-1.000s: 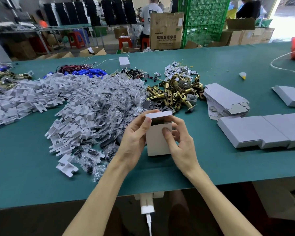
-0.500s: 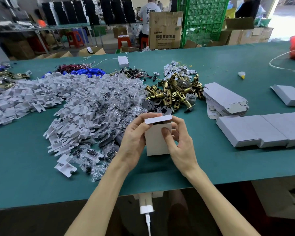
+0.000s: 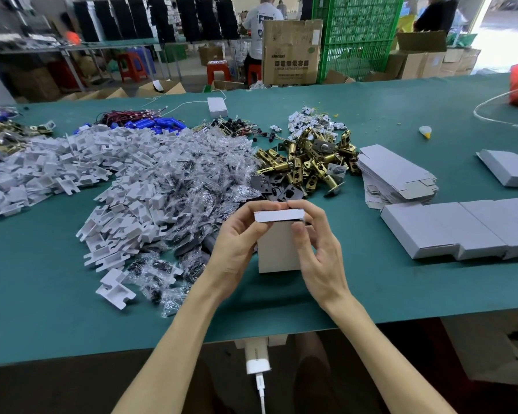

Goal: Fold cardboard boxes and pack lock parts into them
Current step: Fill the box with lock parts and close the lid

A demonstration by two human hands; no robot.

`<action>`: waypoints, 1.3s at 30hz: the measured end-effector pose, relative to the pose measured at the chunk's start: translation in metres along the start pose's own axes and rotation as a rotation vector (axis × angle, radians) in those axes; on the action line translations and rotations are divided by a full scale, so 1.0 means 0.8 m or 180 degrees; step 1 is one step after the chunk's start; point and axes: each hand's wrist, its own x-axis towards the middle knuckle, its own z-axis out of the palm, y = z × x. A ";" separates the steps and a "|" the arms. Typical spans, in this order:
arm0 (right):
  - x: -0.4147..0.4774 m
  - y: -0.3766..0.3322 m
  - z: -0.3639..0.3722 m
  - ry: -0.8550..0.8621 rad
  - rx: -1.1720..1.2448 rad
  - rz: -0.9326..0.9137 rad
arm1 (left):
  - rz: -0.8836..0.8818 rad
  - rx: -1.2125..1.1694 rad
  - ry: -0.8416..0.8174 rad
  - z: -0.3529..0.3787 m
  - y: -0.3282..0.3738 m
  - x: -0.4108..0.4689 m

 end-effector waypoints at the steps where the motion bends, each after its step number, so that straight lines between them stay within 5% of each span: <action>1: 0.000 -0.001 0.000 0.0013 0.0044 0.0005 | 0.0007 0.0022 -0.0034 0.000 0.000 -0.001; 20: -0.001 -0.003 0.003 0.0082 -0.0049 0.0065 | 0.0578 0.0500 0.0417 0.016 -0.002 -0.004; 39: 0.000 0.004 0.004 0.0349 -0.0311 0.0009 | 0.0582 0.0422 0.0290 0.015 -0.006 -0.006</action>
